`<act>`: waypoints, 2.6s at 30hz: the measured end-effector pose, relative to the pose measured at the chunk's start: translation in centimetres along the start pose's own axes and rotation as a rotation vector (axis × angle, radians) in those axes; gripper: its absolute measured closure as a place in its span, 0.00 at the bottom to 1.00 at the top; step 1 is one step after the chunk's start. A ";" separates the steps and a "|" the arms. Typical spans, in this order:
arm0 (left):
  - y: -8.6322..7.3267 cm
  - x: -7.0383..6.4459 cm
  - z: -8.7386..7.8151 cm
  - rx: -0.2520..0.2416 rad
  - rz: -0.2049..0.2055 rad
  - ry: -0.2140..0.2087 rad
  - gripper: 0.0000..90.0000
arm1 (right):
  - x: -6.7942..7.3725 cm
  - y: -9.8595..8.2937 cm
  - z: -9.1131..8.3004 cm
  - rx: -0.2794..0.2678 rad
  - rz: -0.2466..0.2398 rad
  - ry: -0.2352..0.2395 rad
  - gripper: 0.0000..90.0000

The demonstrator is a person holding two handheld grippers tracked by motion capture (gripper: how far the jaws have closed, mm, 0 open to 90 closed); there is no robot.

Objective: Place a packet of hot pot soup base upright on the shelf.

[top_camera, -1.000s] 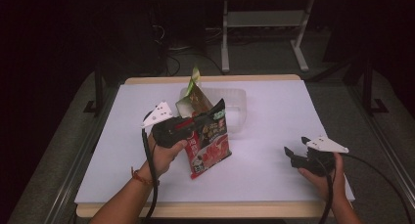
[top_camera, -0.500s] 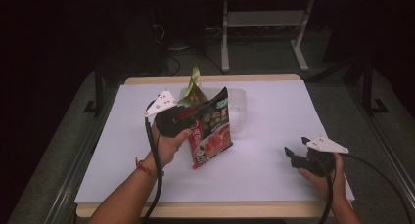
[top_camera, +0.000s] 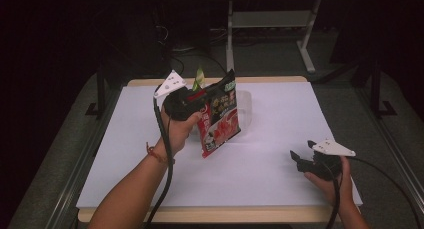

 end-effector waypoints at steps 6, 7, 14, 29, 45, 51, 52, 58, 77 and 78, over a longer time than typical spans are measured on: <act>1.2 1.0 1.9 0.007 0.003 0.035 0.98 | 0.2 0.1 -0.1 -0.004 -0.002 0.012 0.30; 1.3 1.2 2.2 0.006 0.003 0.041 0.98 | 0.3 0.1 0.0 -0.001 -0.004 0.013 0.30; 1.8 2.3 5.1 0.024 -0.018 0.063 0.98 | 0.3 0.0 -0.1 0.001 -0.008 0.026 0.30; 1.9 3.4 10.3 0.044 -0.003 0.140 0.98 | 0.9 0.1 -0.2 0.002 -0.032 0.034 0.30; 1.6 4.6 13.1 0.002 -0.018 0.190 0.98 | 1.0 0.1 -0.1 0.003 -0.030 0.052 0.30; 0.8 4.0 13.5 -0.044 -0.064 0.172 0.98 | 1.0 0.0 0.0 0.006 -0.028 0.056 0.30; 0.7 4.0 13.5 -0.051 -0.076 0.172 0.98 | 1.0 0.0 0.0 0.007 -0.027 0.056 0.30; 0.0 3.6 13.7 -0.050 -0.094 0.165 0.98 | 1.2 0.0 0.0 0.008 -0.031 0.058 0.31; -3.2 3.3 12.9 0.037 0.005 0.084 0.94 | 1.2 -0.1 0.2 0.019 -0.038 0.059 0.31; -3.2 3.3 12.9 0.040 0.006 0.082 0.94 | 1.2 0.0 0.2 0.017 -0.040 0.058 0.31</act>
Point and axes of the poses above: each handheld gripper's, and its own axes: z roughly forward along the jaws, y roughly out of its top, x roughly to its left, the point moved 4 cm from there along z, roughly forward along the jaws, and after that the axes turned 2 degrees about x, right-handed, at the moved point
